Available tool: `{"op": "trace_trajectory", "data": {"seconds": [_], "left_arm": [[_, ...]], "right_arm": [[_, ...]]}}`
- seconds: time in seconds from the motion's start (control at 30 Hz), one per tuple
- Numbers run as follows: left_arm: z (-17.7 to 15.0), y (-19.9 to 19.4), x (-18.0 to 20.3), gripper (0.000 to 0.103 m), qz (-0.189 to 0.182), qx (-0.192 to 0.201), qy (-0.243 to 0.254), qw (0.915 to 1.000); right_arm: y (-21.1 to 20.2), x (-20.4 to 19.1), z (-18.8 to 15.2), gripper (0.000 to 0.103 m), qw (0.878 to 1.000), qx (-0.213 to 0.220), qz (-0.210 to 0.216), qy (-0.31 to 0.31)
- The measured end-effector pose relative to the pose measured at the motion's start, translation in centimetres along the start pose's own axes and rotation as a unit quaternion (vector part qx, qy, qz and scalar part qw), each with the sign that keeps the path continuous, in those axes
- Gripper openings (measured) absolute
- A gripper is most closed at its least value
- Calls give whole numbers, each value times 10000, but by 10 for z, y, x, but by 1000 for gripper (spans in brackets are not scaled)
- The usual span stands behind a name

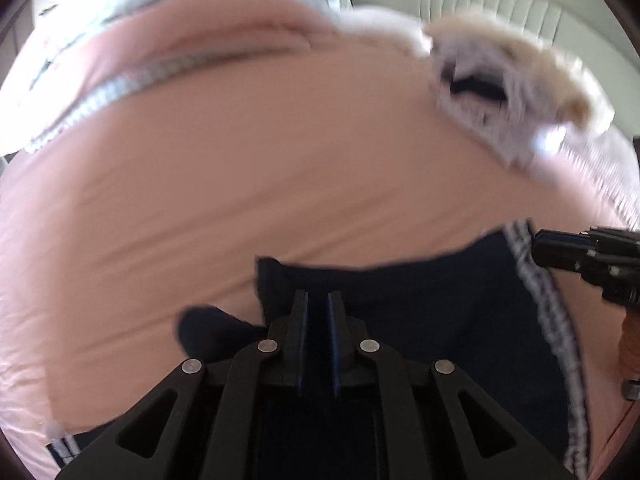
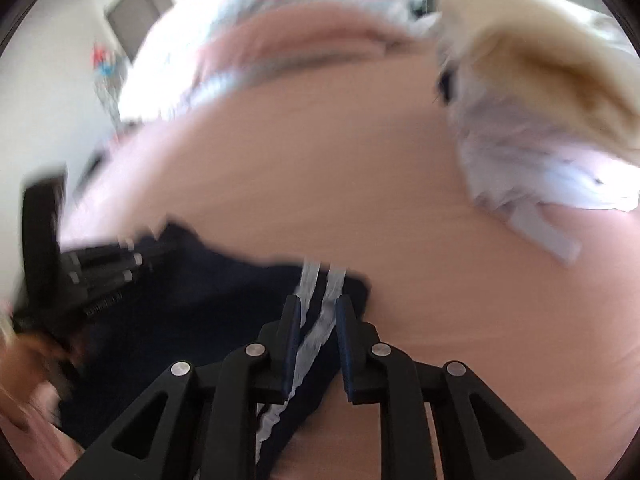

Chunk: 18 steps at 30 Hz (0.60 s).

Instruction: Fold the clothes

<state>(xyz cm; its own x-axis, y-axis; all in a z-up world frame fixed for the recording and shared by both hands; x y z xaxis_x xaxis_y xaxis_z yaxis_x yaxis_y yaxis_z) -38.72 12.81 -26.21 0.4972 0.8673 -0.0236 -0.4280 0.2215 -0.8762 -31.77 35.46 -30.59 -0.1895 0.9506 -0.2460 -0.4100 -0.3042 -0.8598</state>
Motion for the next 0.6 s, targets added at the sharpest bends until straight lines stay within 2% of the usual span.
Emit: {"op": "trace_trajectory", "data": {"seconds": [0.07,0.1,0.17,0.2,0.23,0.27,0.33,0.37,0.43,0.5,0.6], "left_arm": [[7,3,-7,9,163,32,-121,9998],[10,2,-15,9,351,-122,-307,9988],[9,-10,-21,9,493,-372,-485,9969],[6,-27,-18,9,309,-294,-512,9978],[0,-41,-12,9,41,-240,-518,9984],[-11,-48,-7,11,-180,-328,-533,9979],[-36,-62,4,16,-603,-552,-568,9950],[-51,-63,6,18,-571,-664,-550,9946],[-78,-62,6,18,-372,-868,-549,9940],[-105,-65,2,18,-106,-1059,-723,9917],[-139,-88,-13,18,102,-1031,-1292,9862]], "right_arm": [[6,0,-8,12,9996,-117,-260,-43],[2,0,-8,12,9994,-73,-344,-31],[-6,3,-10,14,9986,49,-526,-28],[-9,2,-11,19,9974,90,-709,-14],[-13,4,-15,19,9962,63,-864,23],[-18,4,-19,19,9972,23,-742,68],[-26,-6,-29,19,9996,-127,-185,184],[-30,-14,-35,19,9994,-220,122,242],[-31,-38,-47,19,9977,-379,478,291],[-29,-69,-52,19,9966,-494,635,149],[-33,-121,-74,19,9953,-606,738,-160]]}}
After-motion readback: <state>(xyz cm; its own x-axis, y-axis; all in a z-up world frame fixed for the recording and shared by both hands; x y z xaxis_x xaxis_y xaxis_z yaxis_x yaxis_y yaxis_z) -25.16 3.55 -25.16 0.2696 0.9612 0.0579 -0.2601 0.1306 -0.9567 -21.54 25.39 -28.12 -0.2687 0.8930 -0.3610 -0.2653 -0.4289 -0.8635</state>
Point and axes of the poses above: each gripper's, at about its wrist camera, not at the fingertips, and y roughly the way its jaws point, x to its right, z to its top, the point moved 8 cm from there along y, roughly the way its jaws point, and after that the axes turned 7 degrees about -x, right-handed, at the moved point
